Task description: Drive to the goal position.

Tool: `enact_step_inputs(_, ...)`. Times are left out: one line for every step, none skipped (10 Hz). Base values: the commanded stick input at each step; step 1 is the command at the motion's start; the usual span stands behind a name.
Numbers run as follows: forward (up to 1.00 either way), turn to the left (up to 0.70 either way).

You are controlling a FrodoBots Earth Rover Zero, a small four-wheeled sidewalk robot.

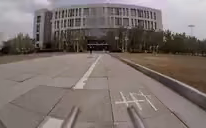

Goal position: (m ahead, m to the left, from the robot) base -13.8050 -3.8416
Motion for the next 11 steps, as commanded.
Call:
enact_step_inputs(0.68,0.00)
enact_step_inputs(0.68,0.00)
enact_step_inputs(0.68,0.00)
enact_step_inputs(0.68,0.00)
enact_step_inputs(0.68,0.00)
enact_step_inputs(0.68,0.00)
enact_step_inputs(0.68,0.00)
enact_step_inputs(0.68,0.00)
enact_step_inputs(0.68,0.00)
enact_step_inputs(0.68,0.00)
enact_step_inputs(0.68,0.00)
